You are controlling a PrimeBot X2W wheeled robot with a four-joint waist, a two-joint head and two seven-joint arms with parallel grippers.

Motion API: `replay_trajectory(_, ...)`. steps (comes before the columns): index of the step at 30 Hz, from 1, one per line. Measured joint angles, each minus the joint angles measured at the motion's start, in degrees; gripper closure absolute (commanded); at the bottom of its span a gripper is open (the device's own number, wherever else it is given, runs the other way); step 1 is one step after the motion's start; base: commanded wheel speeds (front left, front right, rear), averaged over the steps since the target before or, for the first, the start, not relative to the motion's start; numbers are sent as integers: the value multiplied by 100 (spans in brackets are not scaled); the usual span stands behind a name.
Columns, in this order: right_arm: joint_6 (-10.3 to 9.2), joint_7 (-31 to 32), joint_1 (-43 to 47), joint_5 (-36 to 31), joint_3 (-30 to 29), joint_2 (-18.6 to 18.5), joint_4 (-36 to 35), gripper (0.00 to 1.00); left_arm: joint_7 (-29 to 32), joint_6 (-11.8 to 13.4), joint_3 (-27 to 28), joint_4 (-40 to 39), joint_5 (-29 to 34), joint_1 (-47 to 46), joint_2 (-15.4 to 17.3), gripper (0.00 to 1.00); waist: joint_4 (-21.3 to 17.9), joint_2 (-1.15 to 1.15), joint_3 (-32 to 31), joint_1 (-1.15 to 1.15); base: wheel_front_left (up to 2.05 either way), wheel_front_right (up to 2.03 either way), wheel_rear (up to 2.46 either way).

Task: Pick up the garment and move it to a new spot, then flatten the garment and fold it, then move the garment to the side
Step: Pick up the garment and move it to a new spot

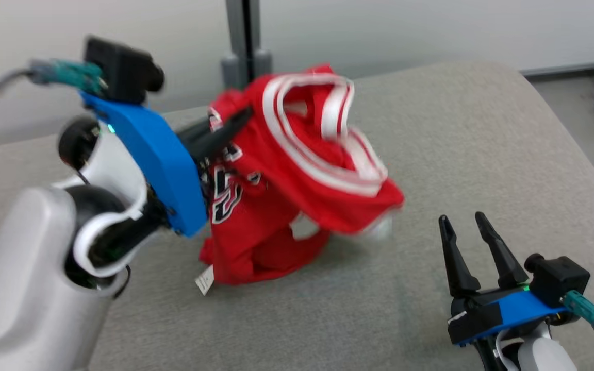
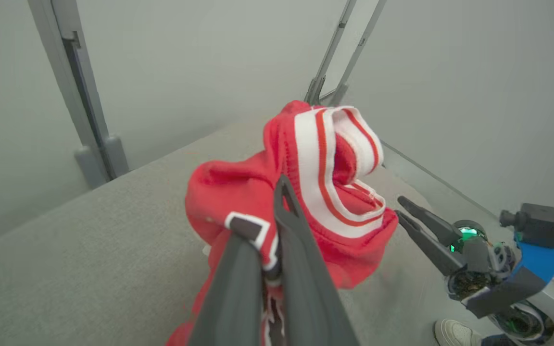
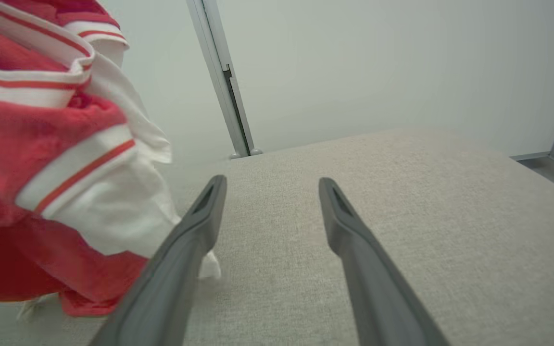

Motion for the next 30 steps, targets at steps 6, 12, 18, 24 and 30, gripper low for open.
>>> replay_trajectory(6,0,-105,-207,137,145,0,75,0,-738,-88,-432,1082,527,421,-138,100,-423,0,306,0,0,0,0)
replay_trajectory(12,0,-183,-302,185,222,0,218,0,-2373,237,-490,2565,1539,408,-457,0,-511,0,417,0,0,0,0)
replay_trajectory(18,0,-188,-291,120,125,-1,296,0,-3461,313,-398,3307,1528,524,-996,0,-244,0,266,0,0,0,0)
replay_trajectory(24,0,-42,-191,-27,-21,-1,249,0,-4525,254,-200,3140,1440,1163,-1078,0,132,0,-19,0,0,0,0)
replay_trajectory(30,0,198,36,-190,-166,1,123,0,-5597,686,120,2793,1691,2089,-793,0,407,0,-352,-1,0,0,0)
